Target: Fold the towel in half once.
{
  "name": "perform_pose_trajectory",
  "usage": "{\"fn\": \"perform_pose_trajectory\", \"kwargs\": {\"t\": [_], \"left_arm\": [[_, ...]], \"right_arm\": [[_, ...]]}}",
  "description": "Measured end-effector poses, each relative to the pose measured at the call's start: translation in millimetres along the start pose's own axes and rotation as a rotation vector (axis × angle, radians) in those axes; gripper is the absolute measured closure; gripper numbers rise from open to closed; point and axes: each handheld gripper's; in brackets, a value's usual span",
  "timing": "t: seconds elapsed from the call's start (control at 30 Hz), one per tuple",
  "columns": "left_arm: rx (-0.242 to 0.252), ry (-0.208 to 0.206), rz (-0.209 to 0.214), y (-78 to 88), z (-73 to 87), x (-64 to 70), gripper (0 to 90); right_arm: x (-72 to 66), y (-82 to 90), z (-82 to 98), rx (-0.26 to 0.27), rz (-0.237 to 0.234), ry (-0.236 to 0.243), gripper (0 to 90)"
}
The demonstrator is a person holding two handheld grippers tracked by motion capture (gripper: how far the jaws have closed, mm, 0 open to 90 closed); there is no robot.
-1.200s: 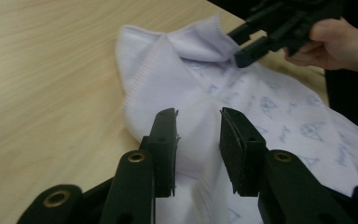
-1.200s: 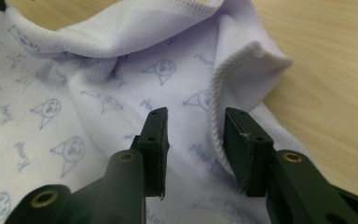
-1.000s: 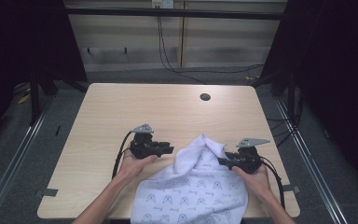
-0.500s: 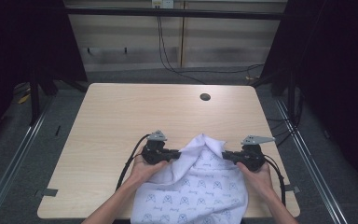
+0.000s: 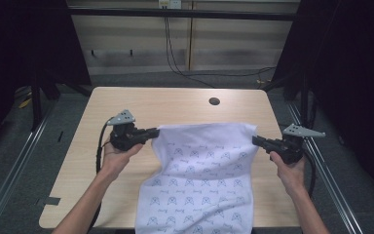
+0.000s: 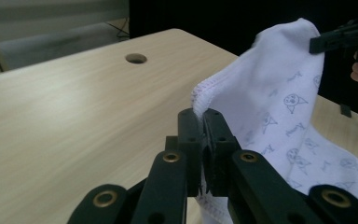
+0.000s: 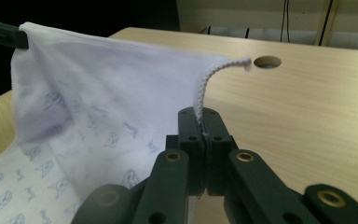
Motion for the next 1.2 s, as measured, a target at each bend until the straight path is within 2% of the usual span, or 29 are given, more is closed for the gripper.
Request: {"fn": "perform_pose_trajectory", "kwargs": {"t": [0.1,0.2,0.33,0.4,0.43,0.47,0.5,0.53,0.6,0.73,0.8,0.9,0.97,1.07,1.13,1.17,1.2], "left_arm": [[0.019,-0.011,-0.044,14.2,-9.3,-10.5,87.0],[0.009,-0.036,-0.082,18.1,-22.0,-20.4,86.9],[0.015,-0.026,-0.124,19.7,-38.4,-38.1,86.1],[0.030,0.007,-0.191,21.8,-44.9,-50.3,80.4],[0.035,0.052,-0.212,22.8,-46.5,-57.8,72.2],[0.041,0.101,-0.227,25.7,-45.5,-65.9,65.8],[0.062,0.126,-0.223,28.7,-42.3,-70.5,67.1],[0.074,0.143,-0.202,30.1,-39.0,-72.2,67.2],[0.046,0.117,-0.197,28.2,-28.4,-70.4,67.4],[0.002,0.105,-0.173,19.9,-9.0,-69.4,66.8],[0.000,0.123,-0.149,15.5,1.3,-67.0,66.3],[-0.037,0.098,-0.106,7.6,18.6,-56.3,65.7],[-0.084,0.067,-0.062,-0.3,33.8,-43.1,66.3],[-0.132,0.052,-0.003,-12.2,54.0,-27.4,69.5],[-0.187,0.025,0.038,-23.0,71.0,-14.9,71.4],[-0.203,0.065,0.106,-30.0,83.1,-9.4,72.1],[-0.210,0.087,0.143,-33.3,92.0,-4.8,71.0]], "right_arm": [[4.0,2.9,-10.7,0.014,0.005,0.002,88.6],[7.9,0.0,-27.6,0.027,0.009,0.016,88.6],[12.0,-12.7,-59.3,0.031,0.026,0.027,88.5],[15.2,-18.6,-71.6,0.027,0.035,0.026,88.3],[18.2,-22.9,-78.1,0.013,0.034,0.026,85.7],[21.4,-27.3,-83.3,-0.012,0.047,0.021,78.0],[25.7,-31.3,-86.4,-0.032,0.119,0.000,71.4],[30.9,-33.8,-86.4,-0.048,0.130,-0.015,66.7],[40.1,-35.8,-81.3,-0.057,0.145,-0.061,59.1],[44.0,-36.5,-63.7,-0.096,0.131,-0.055,58.9],[40.7,-35.1,-54.8,-0.104,0.119,-0.044,58.7],[31.2,-32.5,-41.8,-0.120,0.083,-0.021,58.3],[21.8,-31.9,-31.3,-0.143,0.054,-0.004,58.8],[5.0,-32.6,-11.2,-0.179,0.013,0.037,60.2],[-1.6,-34.6,1.7,-0.195,-0.025,0.034,61.9],[-5.5,-37.0,9.6,-0.212,-0.042,0.035,61.3],[-9.4,-41.6,21.1,-0.239,-0.048,0.027,59.5]]}}
Point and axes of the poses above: each handheld gripper's, and its own axes: y roughly backward along the jaws, z roughly out of its underside, x roughly to its right, and after that the axes turned 14 degrees about -x, right-handed
